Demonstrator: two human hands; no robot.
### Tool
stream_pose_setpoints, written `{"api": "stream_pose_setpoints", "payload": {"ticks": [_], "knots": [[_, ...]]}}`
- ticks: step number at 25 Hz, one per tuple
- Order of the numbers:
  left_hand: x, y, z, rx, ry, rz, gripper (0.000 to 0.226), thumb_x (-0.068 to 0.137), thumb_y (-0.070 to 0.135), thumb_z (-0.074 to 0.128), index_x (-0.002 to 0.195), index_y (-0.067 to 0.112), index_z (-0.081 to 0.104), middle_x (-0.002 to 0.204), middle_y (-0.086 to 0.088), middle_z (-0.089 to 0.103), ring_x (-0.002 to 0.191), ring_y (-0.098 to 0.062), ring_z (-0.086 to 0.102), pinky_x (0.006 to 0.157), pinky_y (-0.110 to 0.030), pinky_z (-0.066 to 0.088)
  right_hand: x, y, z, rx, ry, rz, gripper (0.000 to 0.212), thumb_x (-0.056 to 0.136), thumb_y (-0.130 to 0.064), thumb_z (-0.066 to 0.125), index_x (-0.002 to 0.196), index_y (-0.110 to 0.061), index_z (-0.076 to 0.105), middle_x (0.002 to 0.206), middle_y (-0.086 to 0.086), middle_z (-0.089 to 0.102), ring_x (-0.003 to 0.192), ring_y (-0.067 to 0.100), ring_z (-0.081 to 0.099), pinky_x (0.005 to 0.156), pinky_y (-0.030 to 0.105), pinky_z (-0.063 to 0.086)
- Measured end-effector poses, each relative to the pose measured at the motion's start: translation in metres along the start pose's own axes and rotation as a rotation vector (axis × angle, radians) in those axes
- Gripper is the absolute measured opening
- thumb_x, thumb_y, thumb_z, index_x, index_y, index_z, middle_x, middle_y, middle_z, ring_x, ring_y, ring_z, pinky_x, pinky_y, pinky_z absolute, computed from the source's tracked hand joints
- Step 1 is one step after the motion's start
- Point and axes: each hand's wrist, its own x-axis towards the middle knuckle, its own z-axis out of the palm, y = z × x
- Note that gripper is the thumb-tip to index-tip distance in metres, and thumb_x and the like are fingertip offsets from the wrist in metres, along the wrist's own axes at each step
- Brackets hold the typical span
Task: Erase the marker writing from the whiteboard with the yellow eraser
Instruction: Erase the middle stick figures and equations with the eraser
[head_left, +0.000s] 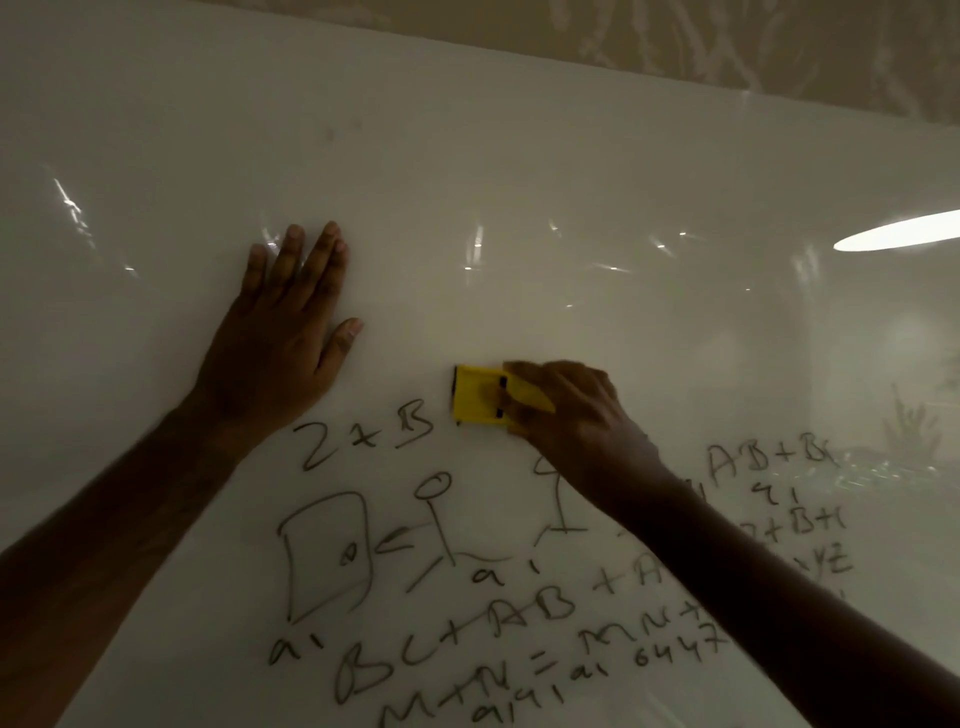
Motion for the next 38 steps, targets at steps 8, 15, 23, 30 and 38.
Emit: {"api": "stream_pose_setpoints", "payload": {"ticks": [8, 15, 23, 30, 38], "knots": [[-0.011, -0.014, -0.005, -0.001, -0.010, -0.042, 0.073, 0.113, 0.044, 0.028, 0.173, 0.003, 0.016, 0.181, -0.016, 0.014, 0.165, -0.047, 0.014, 0.134, -0.062, 0.008, -0.012, 0.043, -0.026, -0.082, -0.029, 0.090, 0.032, 0.102, -0.030, 0.066, 0.132, -0.020, 0.071, 0.147, 0.013, 0.059, 0.125, 0.041, 0.056, 0.097, 0.059, 0.051], [-0.012, -0.015, -0.006, -0.002, -0.007, -0.044, 0.074, 0.113, 0.045, 0.028, 0.173, 0.003, 0.015, 0.182, -0.017, 0.013, 0.166, -0.045, 0.015, 0.134, -0.059, 0.006, 0.020, -0.021, 0.011, -0.011, 0.010, -0.015, 0.036, 0.102, -0.032, 0.065, 0.137, -0.022, 0.069, 0.147, 0.011, 0.060, 0.119, 0.038, 0.060, 0.096, 0.052, 0.049], [-0.021, -0.026, -0.009, -0.008, -0.011, -0.097, 0.075, 0.112, 0.046, 0.028, 0.172, 0.002, 0.016, 0.182, -0.017, 0.012, 0.166, -0.046, 0.013, 0.134, -0.060, 0.008, -0.005, 0.020, -0.014, -0.098, -0.025, -0.006, 0.037, 0.104, -0.032, 0.065, 0.140, -0.021, 0.068, 0.144, 0.014, 0.061, 0.115, 0.040, 0.060, 0.094, 0.052, 0.049], [-0.023, -0.032, -0.010, 0.010, 0.004, -0.075, 0.073, 0.114, 0.045, 0.027, 0.172, 0.003, 0.018, 0.182, -0.015, 0.015, 0.166, -0.046, 0.016, 0.134, -0.060, 0.010, 0.047, -0.042, 0.021, -0.041, 0.034, -0.068, 0.034, 0.106, -0.032, 0.062, 0.138, -0.022, 0.068, 0.147, 0.013, 0.061, 0.111, 0.038, 0.061, 0.090, 0.053, 0.049], [-0.047, -0.055, -0.016, 0.031, 0.017, -0.086, 0.071, 0.114, 0.043, 0.028, 0.172, 0.003, 0.020, 0.181, -0.017, 0.018, 0.165, -0.048, 0.017, 0.134, -0.062, 0.010, 0.019, -0.009, -0.003, -0.087, -0.058, -0.099, 0.041, 0.107, -0.033, 0.060, 0.147, -0.024, 0.060, 0.147, 0.015, 0.059, 0.115, 0.039, 0.059, 0.093, 0.057, 0.049]]}}
